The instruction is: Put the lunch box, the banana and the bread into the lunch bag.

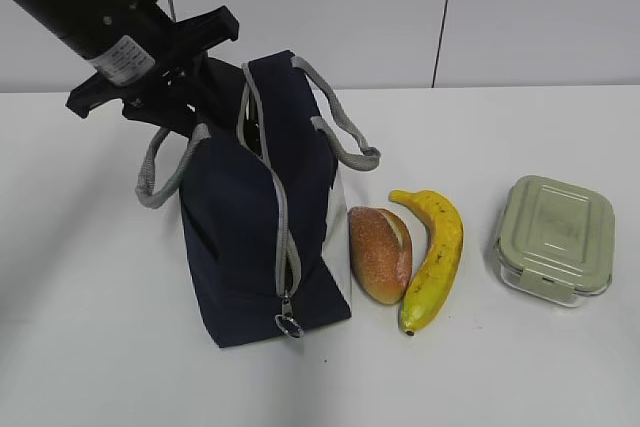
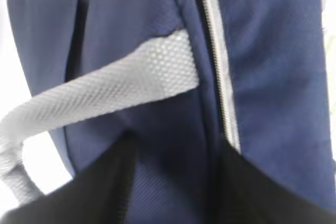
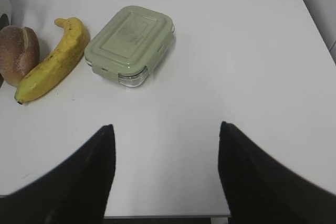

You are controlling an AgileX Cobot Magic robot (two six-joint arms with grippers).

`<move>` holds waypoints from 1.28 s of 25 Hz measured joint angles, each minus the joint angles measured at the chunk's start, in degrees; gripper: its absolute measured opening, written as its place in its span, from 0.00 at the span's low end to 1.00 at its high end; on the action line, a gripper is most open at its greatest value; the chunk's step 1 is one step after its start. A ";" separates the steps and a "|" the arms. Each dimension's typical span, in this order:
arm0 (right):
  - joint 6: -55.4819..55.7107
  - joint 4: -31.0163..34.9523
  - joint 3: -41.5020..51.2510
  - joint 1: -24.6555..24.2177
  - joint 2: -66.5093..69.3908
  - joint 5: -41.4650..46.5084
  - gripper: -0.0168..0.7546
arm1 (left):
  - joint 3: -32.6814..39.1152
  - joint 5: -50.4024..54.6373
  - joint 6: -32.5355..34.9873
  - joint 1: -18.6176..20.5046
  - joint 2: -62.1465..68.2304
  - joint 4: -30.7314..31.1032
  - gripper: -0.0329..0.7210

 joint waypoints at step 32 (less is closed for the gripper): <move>0.00 2.19 0.00 0.00 0.69 -0.13 0.61 | 0.00 -3.49 2.53 -0.07 0.00 8.59 0.04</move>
